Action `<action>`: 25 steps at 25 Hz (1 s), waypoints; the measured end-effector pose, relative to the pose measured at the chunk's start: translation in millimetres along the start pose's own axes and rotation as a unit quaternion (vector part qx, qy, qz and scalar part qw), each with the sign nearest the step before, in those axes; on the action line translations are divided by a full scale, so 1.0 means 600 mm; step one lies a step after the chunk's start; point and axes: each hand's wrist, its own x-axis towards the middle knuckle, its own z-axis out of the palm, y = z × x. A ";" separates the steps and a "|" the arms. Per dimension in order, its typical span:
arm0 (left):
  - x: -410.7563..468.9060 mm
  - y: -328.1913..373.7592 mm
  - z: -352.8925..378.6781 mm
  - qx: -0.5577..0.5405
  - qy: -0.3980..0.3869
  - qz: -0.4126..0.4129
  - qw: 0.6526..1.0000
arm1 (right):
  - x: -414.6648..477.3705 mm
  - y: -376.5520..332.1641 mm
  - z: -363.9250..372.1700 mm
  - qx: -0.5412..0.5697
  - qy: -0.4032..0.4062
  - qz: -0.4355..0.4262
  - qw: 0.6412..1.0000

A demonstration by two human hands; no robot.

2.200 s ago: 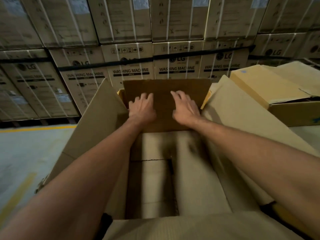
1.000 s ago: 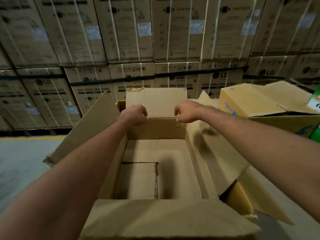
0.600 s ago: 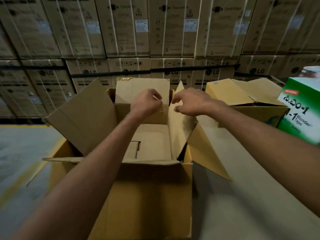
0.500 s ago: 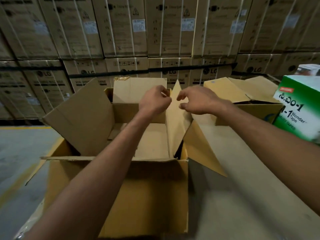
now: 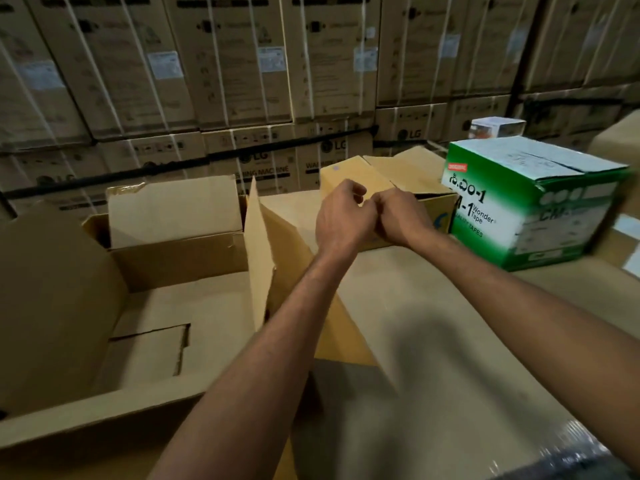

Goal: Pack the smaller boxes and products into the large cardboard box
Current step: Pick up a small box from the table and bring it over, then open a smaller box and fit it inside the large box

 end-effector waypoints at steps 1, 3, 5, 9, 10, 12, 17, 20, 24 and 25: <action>0.007 -0.007 0.041 -0.002 -0.011 -0.025 1.000 | 0.015 0.032 0.012 -0.003 -0.015 0.009 1.000; 0.019 -0.028 0.118 0.004 -0.033 -0.069 0.997 | 0.046 0.097 0.040 0.003 -0.033 0.023 0.999; 0.042 -0.053 0.192 0.004 -0.050 -0.102 0.993 | 0.082 0.167 0.071 0.013 -0.043 0.034 0.998; 0.107 -0.091 0.306 0.006 -0.044 -0.143 0.989 | 0.173 0.311 0.120 0.047 -0.027 0.044 0.998; 0.125 -0.100 0.325 0.010 -0.043 -0.152 0.987 | 0.196 0.341 0.126 0.054 -0.019 0.046 0.997; 0.162 -0.115 0.358 0.029 -0.038 -0.169 0.984 | 0.249 0.396 0.129 0.053 0.004 0.046 0.998; 0.269 -0.149 0.412 0.097 -0.046 -0.171 0.979 | 0.375 0.484 0.147 0.015 -0.012 0.069 0.997; 0.326 -0.177 0.440 0.160 -0.058 -0.162 0.972 | 0.433 0.510 0.179 -0.017 -0.045 0.067 0.997; 0.391 -0.236 0.473 0.186 -0.052 -0.198 0.961 | 0.510 0.542 0.216 -0.048 -0.035 0.126 0.990; 0.401 -0.252 0.479 0.183 -0.056 -0.216 0.957 | 0.523 0.550 0.224 -0.058 -0.049 0.157 0.985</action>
